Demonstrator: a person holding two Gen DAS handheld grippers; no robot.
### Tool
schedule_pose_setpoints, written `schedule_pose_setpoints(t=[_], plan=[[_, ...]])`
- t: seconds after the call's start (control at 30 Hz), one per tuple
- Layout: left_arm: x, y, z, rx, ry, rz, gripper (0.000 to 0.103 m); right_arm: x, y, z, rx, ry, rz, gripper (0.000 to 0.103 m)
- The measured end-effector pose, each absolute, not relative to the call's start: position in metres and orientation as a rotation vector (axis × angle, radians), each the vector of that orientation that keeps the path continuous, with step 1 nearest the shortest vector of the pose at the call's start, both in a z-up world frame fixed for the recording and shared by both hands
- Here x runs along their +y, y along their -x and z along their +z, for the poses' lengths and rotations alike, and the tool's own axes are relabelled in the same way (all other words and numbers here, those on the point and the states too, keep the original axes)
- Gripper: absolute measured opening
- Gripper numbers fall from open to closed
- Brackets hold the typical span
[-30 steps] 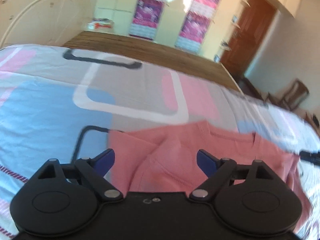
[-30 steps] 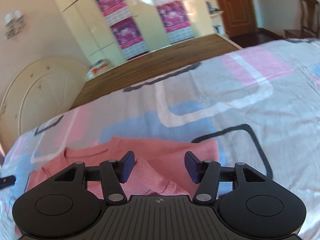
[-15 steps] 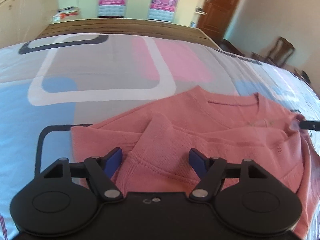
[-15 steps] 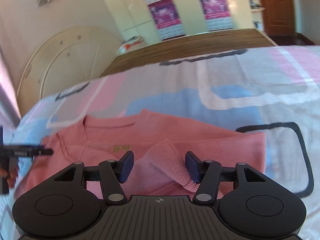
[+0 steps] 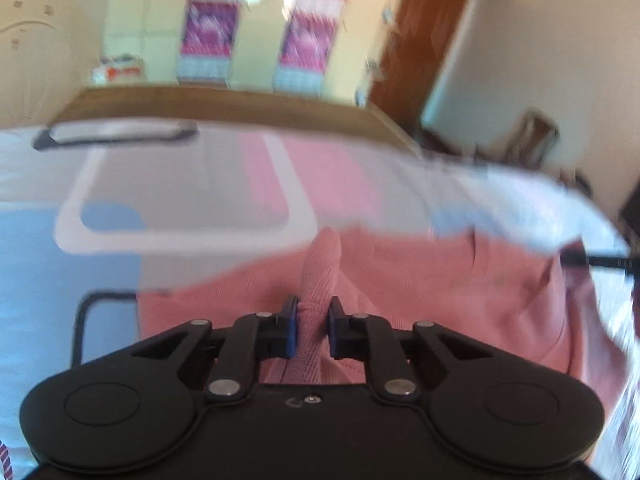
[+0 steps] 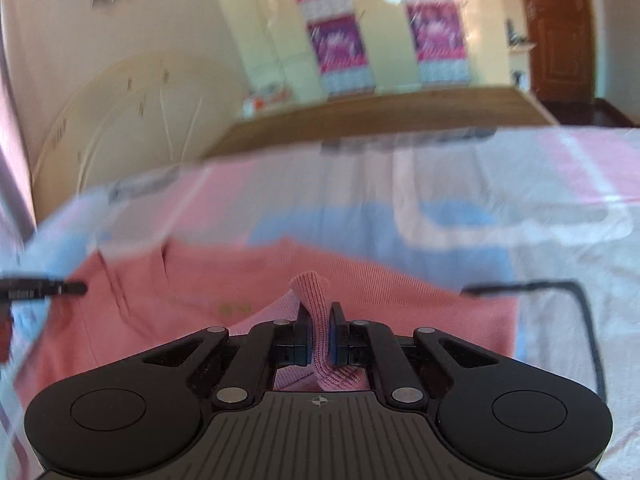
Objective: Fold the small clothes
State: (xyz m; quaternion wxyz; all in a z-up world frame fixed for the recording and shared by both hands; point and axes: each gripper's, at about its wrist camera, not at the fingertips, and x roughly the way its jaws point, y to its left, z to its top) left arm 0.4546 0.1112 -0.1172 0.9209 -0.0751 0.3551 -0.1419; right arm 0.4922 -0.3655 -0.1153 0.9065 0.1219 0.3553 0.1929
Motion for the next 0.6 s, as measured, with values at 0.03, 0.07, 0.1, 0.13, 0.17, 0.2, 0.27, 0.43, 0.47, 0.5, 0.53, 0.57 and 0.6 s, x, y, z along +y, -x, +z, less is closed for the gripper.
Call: schedule_pose_setpoints(t=[0.03,0.07,0.1,0.13,0.17,0.2,0.27,0.43,0.47,0.5,0.53,0.57,0.6], plan=[[0.115,-0.453,-0.112,0.694,0.181,-0.266,0.013,-0.37,-0.49,-0.11,0.704,-0.271,0.38,0.007],[0.119,-0.452,-0.109,0.664,0.211,-0.235,0.013,-0.375,-0.49,-0.106,0.679,-0.284,0.35,0.007],[0.125,-0.454,-0.107,0.64,0.248,-0.197,0.013,-0.378,-0.492,-0.104,0.659,-0.299,0.316,0.007],[0.13,-0.458,-0.109,0.638,0.284,-0.171,0.013,-0.381,-0.495,-0.103,0.645,-0.316,0.291,0.007],[0.133,-0.463,-0.113,0.655,0.311,-0.156,0.013,-0.384,-0.5,-0.105,0.655,-0.333,0.265,0.007],[0.133,-0.469,-0.119,0.674,0.314,-0.141,0.013,-0.384,-0.507,-0.109,0.676,-0.339,0.248,0.007],[0.123,-0.475,-0.131,0.711,0.262,-0.127,0.013,-0.375,-0.518,-0.119,0.713,-0.295,0.221,0.007],[0.115,-0.48,-0.154,0.784,0.198,-0.083,0.015,-0.358,-0.532,-0.145,0.791,-0.202,0.147,0.007],[0.114,-0.481,-0.156,0.797,0.176,-0.08,0.021,-0.354,-0.535,-0.15,0.815,-0.169,0.124,0.007],[0.113,-0.48,-0.156,0.8,0.157,-0.065,0.024,-0.354,-0.536,-0.154,0.817,-0.144,0.115,0.008],[0.114,-0.479,-0.155,0.805,0.147,-0.049,0.031,-0.353,-0.534,-0.153,0.812,-0.13,0.108,0.012],[0.115,-0.478,-0.153,0.81,0.147,-0.039,0.039,-0.353,-0.533,-0.15,0.804,-0.118,0.093,0.025],[0.118,-0.476,-0.151,0.809,0.145,-0.016,0.045,-0.353,-0.531,-0.147,0.786,-0.108,0.071,0.032]])
